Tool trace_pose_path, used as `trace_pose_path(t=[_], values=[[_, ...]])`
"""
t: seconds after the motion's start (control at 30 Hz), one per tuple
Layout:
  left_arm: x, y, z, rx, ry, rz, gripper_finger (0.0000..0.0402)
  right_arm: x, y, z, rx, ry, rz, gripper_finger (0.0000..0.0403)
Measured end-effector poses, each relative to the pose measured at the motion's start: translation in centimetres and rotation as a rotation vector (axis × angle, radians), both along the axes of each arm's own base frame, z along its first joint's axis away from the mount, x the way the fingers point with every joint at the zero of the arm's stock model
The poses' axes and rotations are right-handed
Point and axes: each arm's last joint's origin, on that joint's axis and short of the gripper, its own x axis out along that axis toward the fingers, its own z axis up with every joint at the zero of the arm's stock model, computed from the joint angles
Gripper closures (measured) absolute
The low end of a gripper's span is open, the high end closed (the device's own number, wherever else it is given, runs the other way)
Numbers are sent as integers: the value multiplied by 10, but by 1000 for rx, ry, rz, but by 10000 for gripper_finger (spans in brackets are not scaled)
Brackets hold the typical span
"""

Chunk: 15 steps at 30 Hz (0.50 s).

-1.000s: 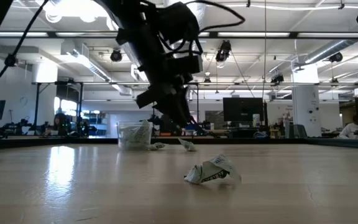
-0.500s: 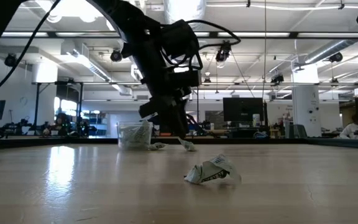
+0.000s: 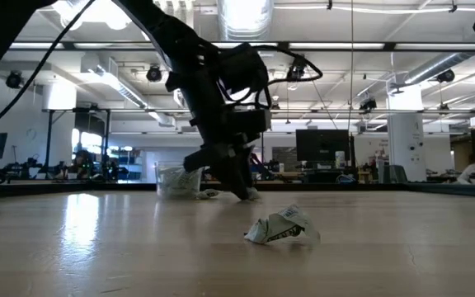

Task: Pick and place Stevia / Truvia into bins
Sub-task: Put the stevia packet into the top transparent container

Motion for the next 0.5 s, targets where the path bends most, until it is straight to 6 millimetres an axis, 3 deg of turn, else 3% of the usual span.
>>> trace_pose_path(t=[0.17,0.5], values=[[1,4,-1,-7,-15,22,292,0,0,0,0,0,0,335],[-1,5,-1,-5,-11,38,395,-1,-2,-3,-13,-2,-14,335]])
